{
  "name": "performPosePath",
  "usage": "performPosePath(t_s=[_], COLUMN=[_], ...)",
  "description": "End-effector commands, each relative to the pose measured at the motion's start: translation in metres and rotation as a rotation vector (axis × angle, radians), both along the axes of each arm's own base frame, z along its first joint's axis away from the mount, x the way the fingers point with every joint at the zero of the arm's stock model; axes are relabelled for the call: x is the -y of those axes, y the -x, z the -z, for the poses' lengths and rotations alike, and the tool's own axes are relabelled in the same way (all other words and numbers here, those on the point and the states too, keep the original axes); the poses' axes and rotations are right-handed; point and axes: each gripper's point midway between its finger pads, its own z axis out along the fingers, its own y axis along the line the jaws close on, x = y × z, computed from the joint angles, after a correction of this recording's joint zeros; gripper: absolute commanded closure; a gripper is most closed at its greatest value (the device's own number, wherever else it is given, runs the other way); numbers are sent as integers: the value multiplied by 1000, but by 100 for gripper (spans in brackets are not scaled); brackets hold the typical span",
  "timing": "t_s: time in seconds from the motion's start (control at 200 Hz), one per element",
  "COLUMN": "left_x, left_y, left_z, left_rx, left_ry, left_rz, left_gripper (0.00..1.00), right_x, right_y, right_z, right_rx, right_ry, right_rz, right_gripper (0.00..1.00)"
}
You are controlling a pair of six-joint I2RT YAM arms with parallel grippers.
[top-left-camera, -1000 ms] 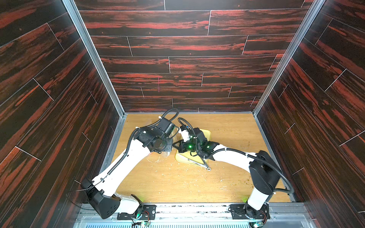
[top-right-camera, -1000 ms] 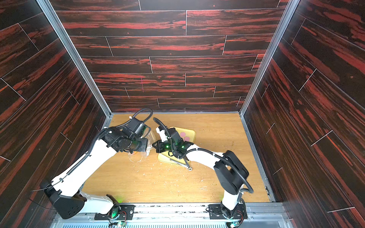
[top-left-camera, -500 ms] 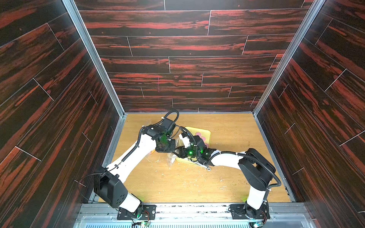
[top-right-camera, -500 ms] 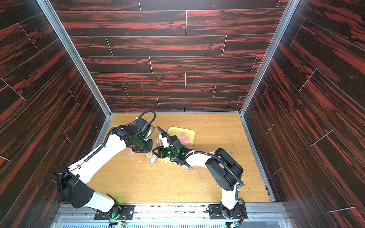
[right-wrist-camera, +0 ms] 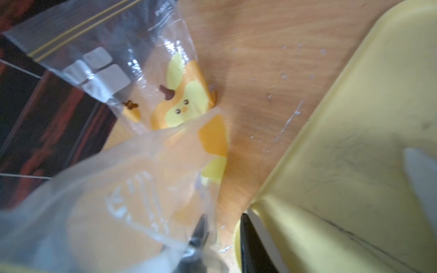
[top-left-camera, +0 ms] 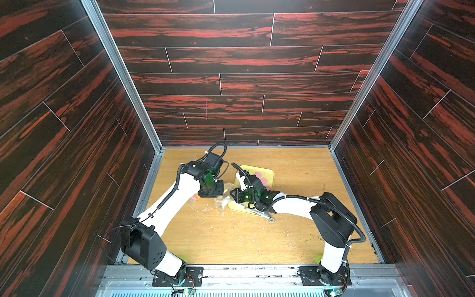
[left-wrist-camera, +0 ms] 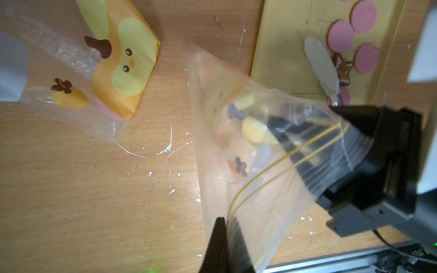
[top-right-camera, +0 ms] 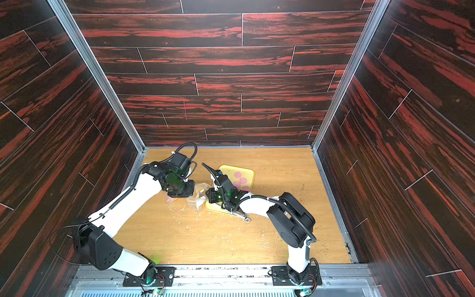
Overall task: Put the cookies into a resealable bag to prevent moisture
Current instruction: Open the ziploc bag at the center of the board, then pick up the clamp from the tray.
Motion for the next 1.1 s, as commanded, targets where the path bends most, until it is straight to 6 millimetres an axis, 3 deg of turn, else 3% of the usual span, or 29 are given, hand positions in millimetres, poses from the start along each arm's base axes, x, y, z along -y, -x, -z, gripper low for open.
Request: performPosePath(t_s=[0.0,0.11,0.246,0.366,0.531,0.712,0.812,0.912,0.987,1.092], left_x=[-20,-23,-5,7,13,18,20,20,20,19], left_y=[6,2,-4,-14,-21,-29,-32,-34,-33,-34], left_z=[-8,-2,8,16,24,23,19,20,22,25], left_rx=[5,-5,-26,-34,-61,-58,-54,-51,-60,-71], left_ry=[-79,-114,-43,-4,0,4,6,2,1,4], left_rz=[-11,-15,7,21,36,50,55,55,60,59], left_gripper=[100,100,100,100,100,100,100,100,100,100], right_x=[10,-10,-23,-12,20,63,90,119,140,148], right_y=[-2,9,25,35,44,57,65,75,80,91], right_z=[27,10,-14,-43,-60,-60,-50,-29,-9,19], right_rx=[-25,33,124,251,359,430,453,469,451,381], right_ry=[109,20,-97,-130,-64,30,155,322,450,537], right_rz=[21,-93,-234,-265,-245,-214,-219,-251,-278,-369], right_gripper=[76,69,52,34,23,17,16,14,7,5])
